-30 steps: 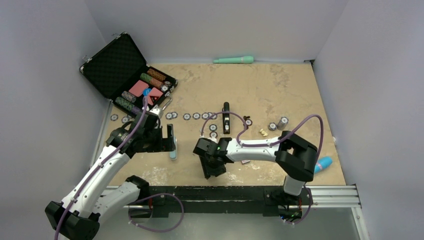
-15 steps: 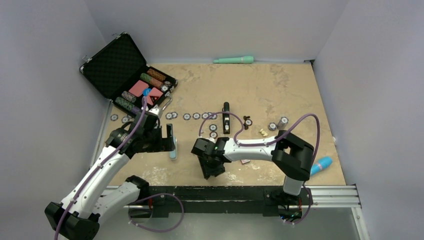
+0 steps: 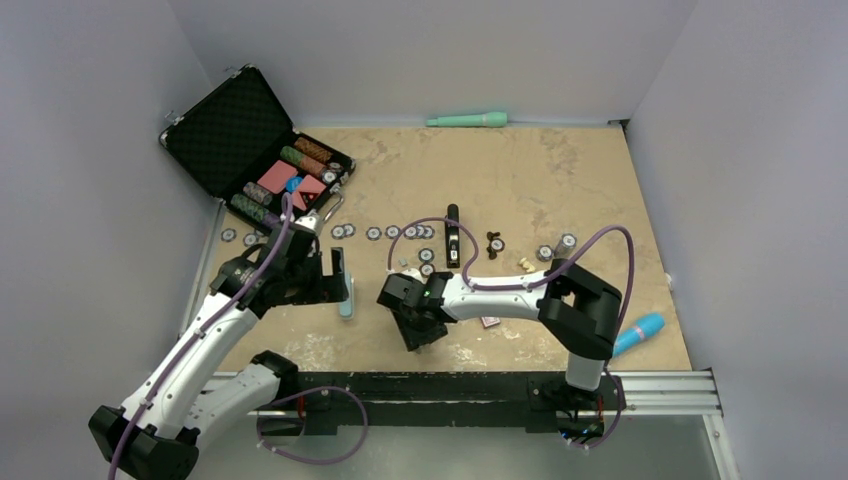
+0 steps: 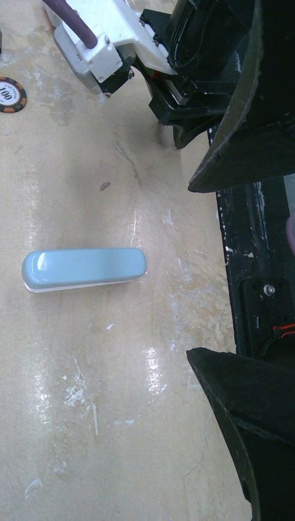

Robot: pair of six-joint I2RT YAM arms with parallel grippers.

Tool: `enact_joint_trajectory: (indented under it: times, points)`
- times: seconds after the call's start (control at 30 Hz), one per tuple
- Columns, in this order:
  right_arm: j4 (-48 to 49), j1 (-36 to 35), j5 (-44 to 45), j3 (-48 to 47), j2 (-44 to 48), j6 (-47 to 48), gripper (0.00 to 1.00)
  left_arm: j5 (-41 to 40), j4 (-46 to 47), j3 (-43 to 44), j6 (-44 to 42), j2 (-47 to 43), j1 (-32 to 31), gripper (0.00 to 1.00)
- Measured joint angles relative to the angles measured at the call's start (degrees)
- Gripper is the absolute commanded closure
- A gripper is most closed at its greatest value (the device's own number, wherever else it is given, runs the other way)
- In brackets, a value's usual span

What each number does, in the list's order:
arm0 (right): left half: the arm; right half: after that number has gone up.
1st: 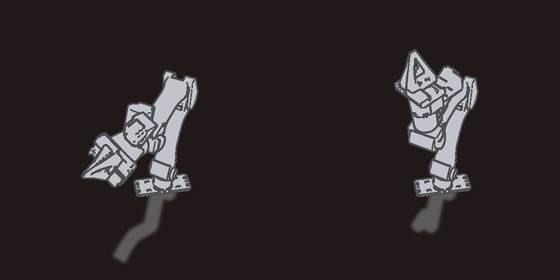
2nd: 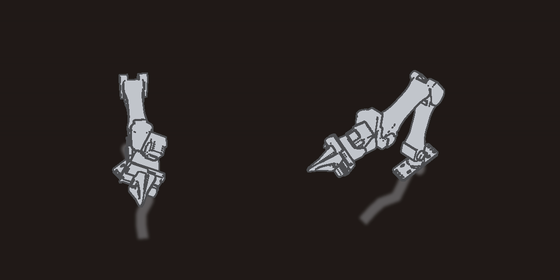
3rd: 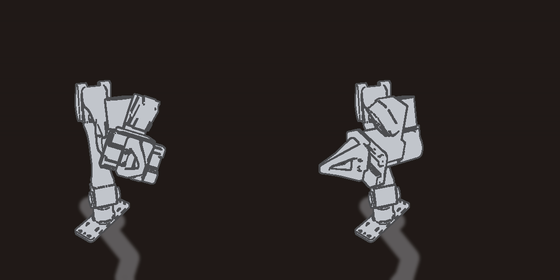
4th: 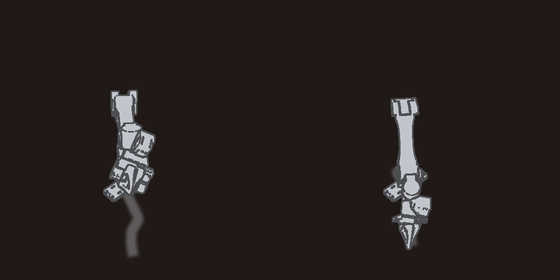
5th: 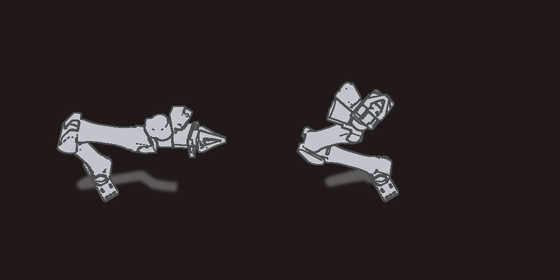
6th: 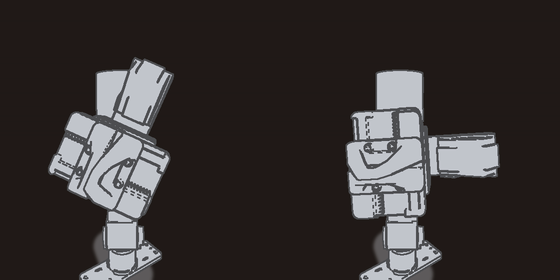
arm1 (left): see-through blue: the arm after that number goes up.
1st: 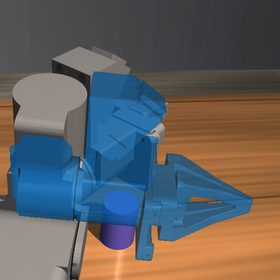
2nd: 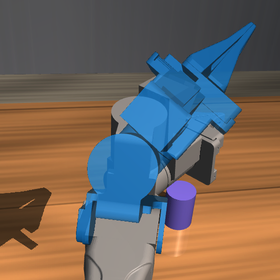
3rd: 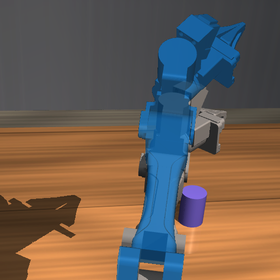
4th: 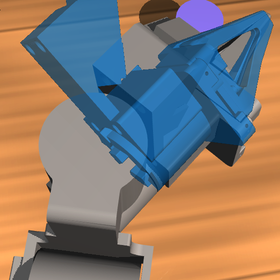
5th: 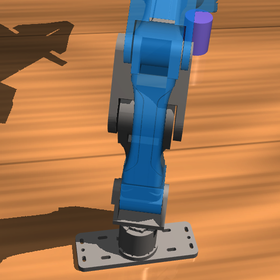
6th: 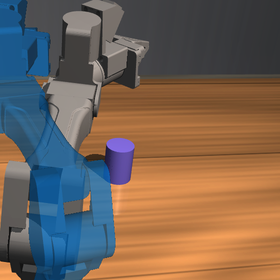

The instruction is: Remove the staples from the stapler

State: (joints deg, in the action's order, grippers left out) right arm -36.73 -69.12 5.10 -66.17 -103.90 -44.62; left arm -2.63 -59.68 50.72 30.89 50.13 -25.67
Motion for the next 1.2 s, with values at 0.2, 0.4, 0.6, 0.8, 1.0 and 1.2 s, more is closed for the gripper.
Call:
enact_joint_trajectory:
  times: [0.2, 0.4, 0.6, 0.8, 1.0, 1.2]
  points:
    - [1.7, -0.7, 1.2, 1.4, 1.0, 3.5, 0.49, -1.2, -0.3, 0.0, 0.0, -1.4, 0.0, 0.00]
    - [2.3, -2.7, 4.0, 3.1, 3.2, 6.4, 0.48, -2.0, -1.1, 0.0, 0.0, -2.1, 0.0, 0.00]
    - [3.3, -7.2, 6.1, 2.6, 3.3, 8.9, 0.48, -2.2, -1.2, 0.0, 0.0, -2.5, 0.1, 0.00]
    - [3.5, -8.0, 7.5, 1.3, 2.7, 10.1, 0.48, -2.2, -1.2, 0.0, 0.0, -2.6, 0.2, 0.00]
    - [3.5, -7.8, 8.5, 1.3, 2.4, 10.1, 0.50, -2.2, -1.2, 0.0, 0.0, -2.6, 0.2, 0.00]
    - [4.2, -7.8, 9.0, 1.9, 0.7, 10.1, 0.50, -2.1, -1.2, 0.0, 0.0, -2.6, 0.2, 0.00]
